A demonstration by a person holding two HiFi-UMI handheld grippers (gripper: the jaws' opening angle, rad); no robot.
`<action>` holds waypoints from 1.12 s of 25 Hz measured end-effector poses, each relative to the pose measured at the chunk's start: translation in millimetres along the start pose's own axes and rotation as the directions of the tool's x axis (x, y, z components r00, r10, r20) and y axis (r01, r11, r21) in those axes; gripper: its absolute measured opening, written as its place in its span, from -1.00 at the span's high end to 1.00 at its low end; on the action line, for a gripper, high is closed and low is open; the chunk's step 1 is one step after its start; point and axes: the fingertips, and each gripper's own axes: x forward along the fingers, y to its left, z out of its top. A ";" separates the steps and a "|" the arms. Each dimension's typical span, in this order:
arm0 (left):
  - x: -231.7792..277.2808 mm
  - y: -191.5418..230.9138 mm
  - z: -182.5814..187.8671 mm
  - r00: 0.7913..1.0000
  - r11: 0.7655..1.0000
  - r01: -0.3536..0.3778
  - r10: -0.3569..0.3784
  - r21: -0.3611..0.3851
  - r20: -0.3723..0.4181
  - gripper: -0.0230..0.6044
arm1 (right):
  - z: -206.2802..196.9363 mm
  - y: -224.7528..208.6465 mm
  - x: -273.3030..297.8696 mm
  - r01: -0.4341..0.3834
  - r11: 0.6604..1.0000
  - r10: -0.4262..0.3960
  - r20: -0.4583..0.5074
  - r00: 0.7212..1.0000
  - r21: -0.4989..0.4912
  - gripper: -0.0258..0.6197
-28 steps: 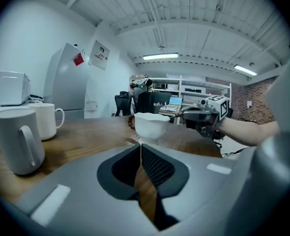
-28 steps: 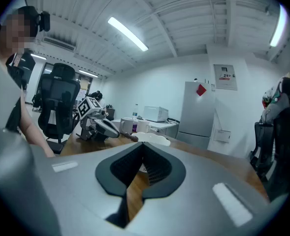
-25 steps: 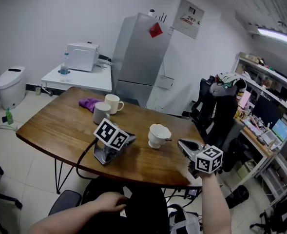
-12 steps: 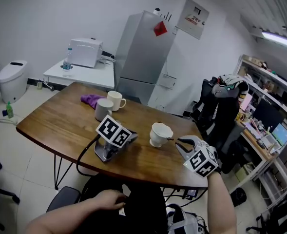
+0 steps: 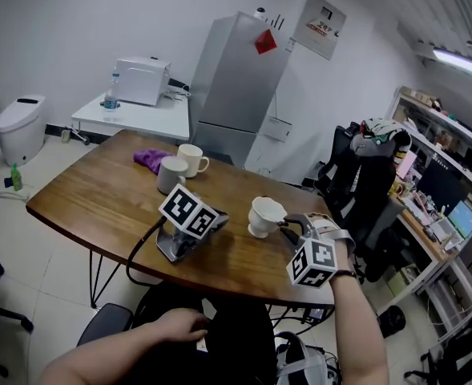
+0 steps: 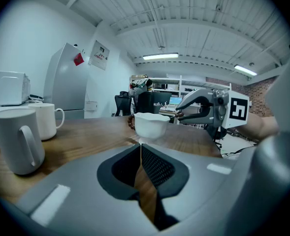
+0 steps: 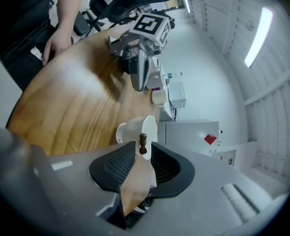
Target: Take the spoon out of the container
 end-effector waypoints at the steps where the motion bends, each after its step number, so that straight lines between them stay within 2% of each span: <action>1: -0.1 0.1 0.2 1.000 1.000 0.000 0.000 0.000 0.000 0.89 | -0.7 0.0 1.7 0.006 1.000 -0.007 -0.015 1.000 -0.027 0.61; 7: 0.3 -0.7 -0.3 1.000 1.000 0.000 0.000 0.000 0.000 0.89 | -2.8 2.4 4.8 0.038 0.991 -0.045 -0.056 0.997 -0.131 0.77; 12: 0.1 -0.8 0.1 1.000 1.000 0.001 -0.001 0.000 -0.001 0.89 | -3.1 -5.3 -0.1 0.080 0.991 -0.084 -0.034 0.996 -0.106 0.78; 16: 0.4 0.1 0.0 1.000 1.000 0.000 0.000 0.000 -0.001 0.89 | -7.0 -20.2 -9.4 0.125 0.992 -0.126 0.012 0.992 0.027 0.78; 19: -0.3 0.0 -0.2 1.000 1.000 0.000 0.000 0.000 -0.001 0.89 | -11.7 -31.9 -17.5 0.144 0.976 -0.154 0.052 0.987 0.164 0.78; 24: -0.2 -0.1 -0.1 1.000 1.000 0.001 -0.001 0.000 -0.002 0.89 | -33.6 -52.9 -27.8 0.207 0.909 -0.243 0.054 0.969 0.363 0.78; 28: -0.2 0.1 0.0 1.000 1.000 0.001 -0.001 0.000 -0.001 0.89 | -62.9 -59.8 -27.8 0.235 0.831 -0.274 0.004 0.962 0.504 0.78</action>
